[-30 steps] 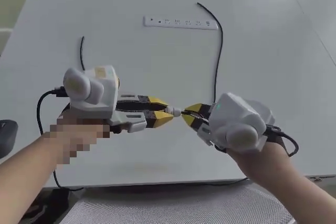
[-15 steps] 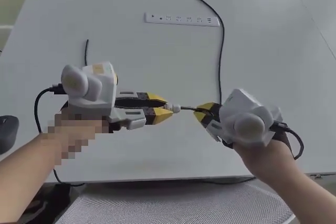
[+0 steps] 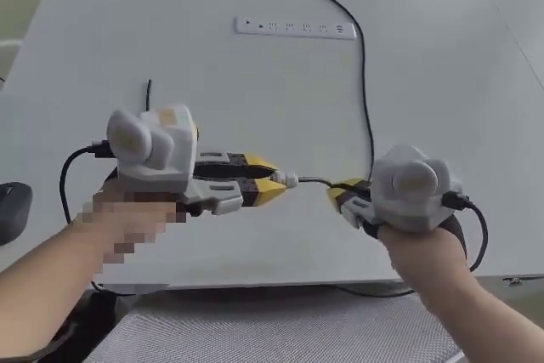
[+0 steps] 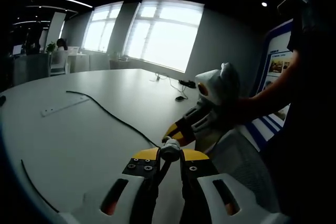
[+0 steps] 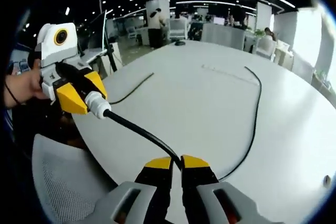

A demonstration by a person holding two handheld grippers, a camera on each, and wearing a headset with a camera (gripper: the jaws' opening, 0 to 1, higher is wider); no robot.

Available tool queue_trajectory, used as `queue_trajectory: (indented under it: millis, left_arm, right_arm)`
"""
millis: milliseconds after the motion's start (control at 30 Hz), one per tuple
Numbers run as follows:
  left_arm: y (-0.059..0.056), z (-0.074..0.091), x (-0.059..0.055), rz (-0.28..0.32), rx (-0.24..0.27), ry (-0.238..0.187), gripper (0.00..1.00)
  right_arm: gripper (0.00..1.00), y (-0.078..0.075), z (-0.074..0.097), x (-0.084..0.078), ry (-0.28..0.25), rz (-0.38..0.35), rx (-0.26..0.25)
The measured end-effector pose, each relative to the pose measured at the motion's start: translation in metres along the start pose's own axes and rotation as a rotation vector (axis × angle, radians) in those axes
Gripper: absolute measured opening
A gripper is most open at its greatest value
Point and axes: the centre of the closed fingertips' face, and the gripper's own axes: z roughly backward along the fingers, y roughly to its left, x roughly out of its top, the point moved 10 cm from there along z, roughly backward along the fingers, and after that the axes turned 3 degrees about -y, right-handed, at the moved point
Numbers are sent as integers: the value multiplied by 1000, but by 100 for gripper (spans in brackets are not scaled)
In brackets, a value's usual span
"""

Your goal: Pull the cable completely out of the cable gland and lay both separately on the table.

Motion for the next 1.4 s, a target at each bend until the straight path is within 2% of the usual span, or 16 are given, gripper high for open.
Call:
queue_trajectory:
  millis: [233,567,667,733,800,833,867,933,1033,1167,1267,1400]
  left_arm:
    - [4,2,3,2,27,-14,15]
    - [6,6,9,24,41,-44,15]
    - [6,8,12,29,40,-51,15]
    - [6,9,13,27,42,-51,15]
    - [5,9,13,24,42,-50,15]
    - [5,9,13,23,40,-50,15]
    - [4,9,14,22,40,-49,15]
    - [3,9,14,18,40,-46,15]
    - [2,8,14,20,41,-46,15]
    - [1,7,14,21,40,-45,15]
    - [0,7,15,18,42,-45,15]
    - [0,6,16,21,47,-49,15]
  right_arm:
    - [1,3,4,-1,-4,8,1]
    - [2,4,15,10,-38,74,-7]
    - [4,5,21,15,-44,129,-7]
    - [11,7,26,23,-79,186,-4]
    - [14,16,33,34,-90,339,-5]
    - [13,20,34,37,-93,380,-1]
    - [13,28,35,41,-108,417,22]
    - [12,37,34,46,-125,443,50]
    - [11,51,30,53,-128,548,46]
    - [9,59,26,55,-131,582,54]
    - [5,59,26,57,-132,625,35]
    - [4,61,29,60,-146,640,36]
